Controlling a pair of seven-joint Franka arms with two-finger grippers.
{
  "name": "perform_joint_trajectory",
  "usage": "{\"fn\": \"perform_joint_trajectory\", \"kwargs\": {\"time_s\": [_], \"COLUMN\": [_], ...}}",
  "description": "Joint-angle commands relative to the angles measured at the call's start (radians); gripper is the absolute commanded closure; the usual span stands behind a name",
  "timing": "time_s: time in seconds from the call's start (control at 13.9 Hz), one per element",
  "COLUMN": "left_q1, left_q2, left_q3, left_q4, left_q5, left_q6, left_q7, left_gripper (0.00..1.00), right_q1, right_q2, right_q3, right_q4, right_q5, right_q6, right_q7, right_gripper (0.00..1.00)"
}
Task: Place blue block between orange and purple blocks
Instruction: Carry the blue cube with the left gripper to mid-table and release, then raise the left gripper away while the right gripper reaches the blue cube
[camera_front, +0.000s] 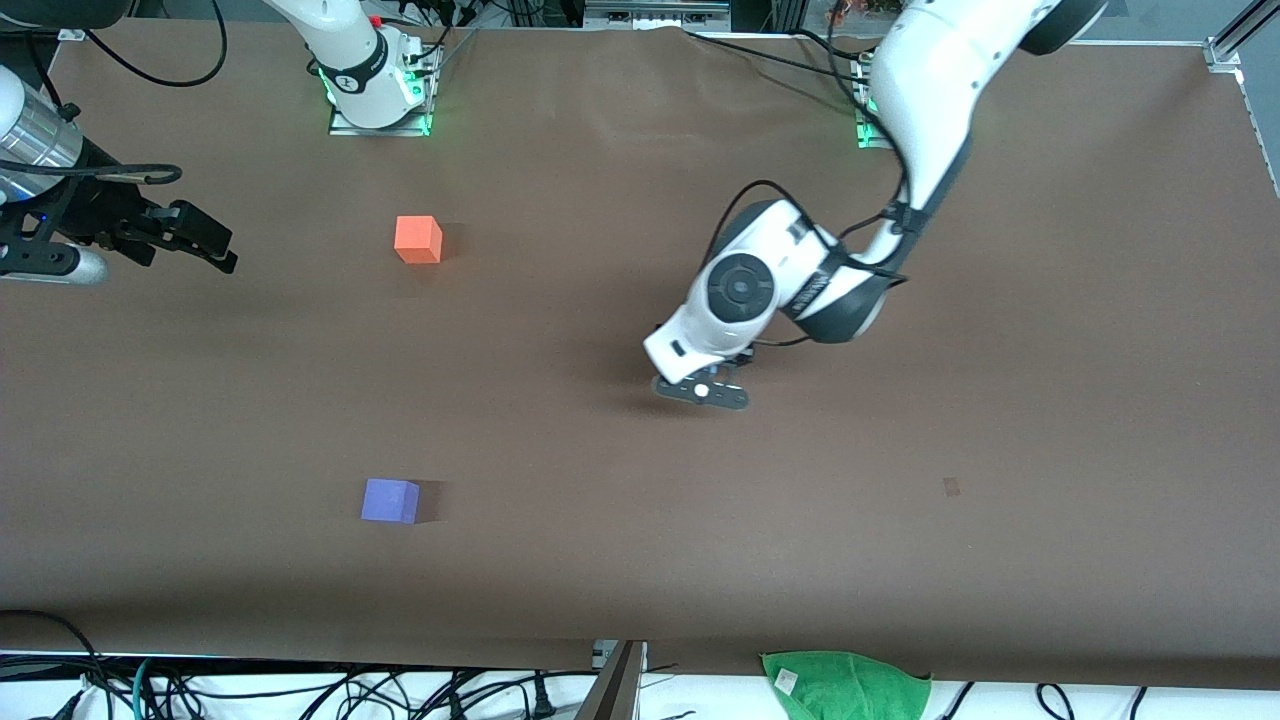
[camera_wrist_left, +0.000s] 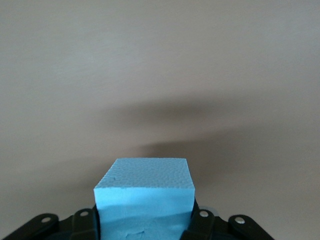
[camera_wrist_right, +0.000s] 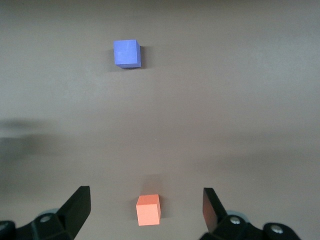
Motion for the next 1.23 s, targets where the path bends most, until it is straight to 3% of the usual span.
{"fn": "perform_joint_trajectory", "kwargs": {"time_s": [0.0,0.14,0.22,0.29,0.36,0.51,0.72,1.01,1.15], "left_q1": [-0.081,-0.101,-0.104,-0.107,-0.109,-0.103,-0.058,0.067,0.133], "left_q2": [0.072,0.108,0.11,0.111,0.108,0.082,-0.034,-0.211,-0.271], "left_q3": [0.019,0.019,0.019,0.019,0.019,0.02,0.017,0.015,0.019], "left_q4": [0.049,0.041,0.033,0.032,0.03,0.02,0.01,0.018,0.021], "left_q5": [0.011,0.02,0.016,0.013,0.023,0.025,0.022,0.025,0.027], "left_q6": [0.114,0.203,0.236,0.238,0.238,0.225,0.131,-0.174,-0.316], "left_q7": [-0.071,-0.158,-0.177,-0.191,-0.183,-0.186,-0.202,-0.156,-0.035], "left_gripper": [0.8,0.73,0.62,0.35,0.0,0.0,0.0,0.0,0.0], "right_q1": [-0.011,-0.011,-0.009,-0.009,-0.009,-0.011,-0.011,-0.005,-0.002], "right_q2": [0.035,0.05,0.064,0.066,0.072,0.099,0.109,0.129,0.146], "right_q3": [0.001,0.0,0.001,0.001,0.001,0.001,0.001,0.003,0.003], "right_q4": [0.015,0.015,0.015,0.013,0.015,0.015,0.015,0.015,0.015], "right_q5": [0.016,0.008,0.005,0.005,0.005,0.003,0.002,-0.024,-0.02], "right_q6": [0.019,0.033,0.031,0.033,0.033,0.028,0.03,0.033,0.027], "right_q7": [-0.02,-0.02,-0.022,-0.025,-0.029,-0.061,-0.131,-0.132,-0.132], "right_gripper": [0.0,0.01,0.0,0.0,0.0,0.0,0.0,0.0,0.0]}}
